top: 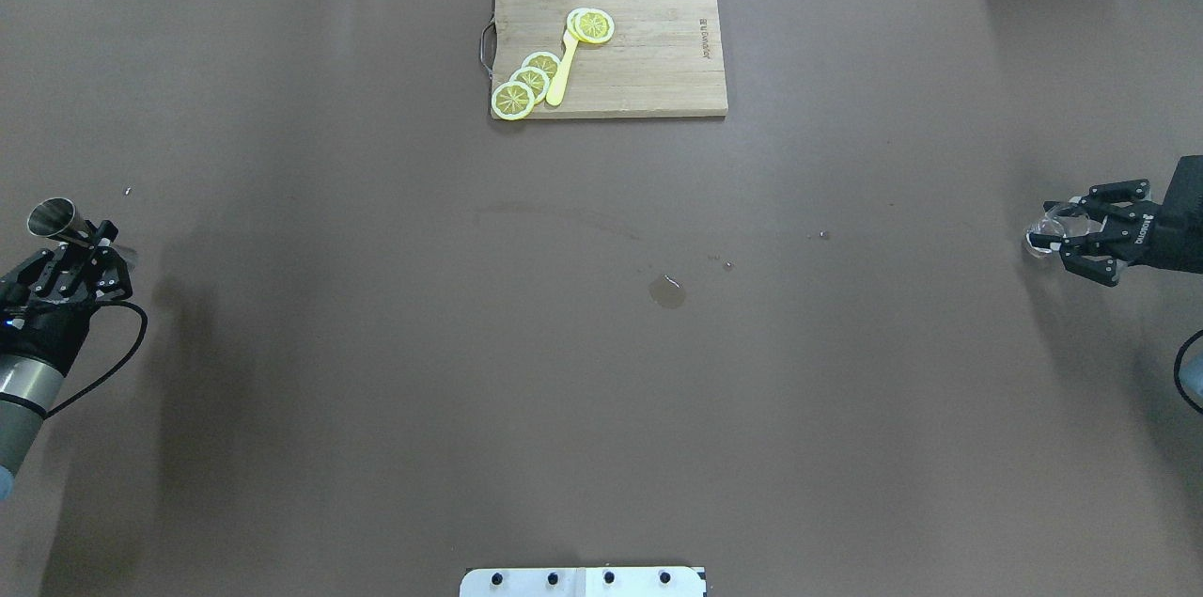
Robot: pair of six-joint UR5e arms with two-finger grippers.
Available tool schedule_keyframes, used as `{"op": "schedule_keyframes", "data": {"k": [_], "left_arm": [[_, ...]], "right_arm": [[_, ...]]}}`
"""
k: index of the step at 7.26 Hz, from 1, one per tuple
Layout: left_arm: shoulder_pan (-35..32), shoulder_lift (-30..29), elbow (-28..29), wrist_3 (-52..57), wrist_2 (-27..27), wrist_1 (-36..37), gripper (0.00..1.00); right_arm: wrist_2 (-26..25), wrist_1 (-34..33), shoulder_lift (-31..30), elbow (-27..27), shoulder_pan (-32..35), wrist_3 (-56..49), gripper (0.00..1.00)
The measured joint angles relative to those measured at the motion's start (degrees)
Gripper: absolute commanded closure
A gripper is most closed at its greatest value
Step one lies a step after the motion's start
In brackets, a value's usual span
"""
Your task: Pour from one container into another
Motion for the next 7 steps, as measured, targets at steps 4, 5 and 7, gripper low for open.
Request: {"op": "schedule_keyframes", "data": {"k": [4,5,7], "left_arm": [[-0.14,-0.76,-0.41,1.57,-0.60,0.52,1.00],[-0.26,-1.12,-0.48,2.22,-0.63,0.77,1.00],[-0.66,-2.27,-0.51,4.38,-1.19,1.04,0.96]], "right_arm": [[0.32,0.13,-0.01,0.65,-0.08,-0.02,0.30],[0.36,0.13,0.00,0.84,-0.08,0.06,0.00],[0.22,0.13,0.00,0.94,-0.08,0.13,0.00]]}}
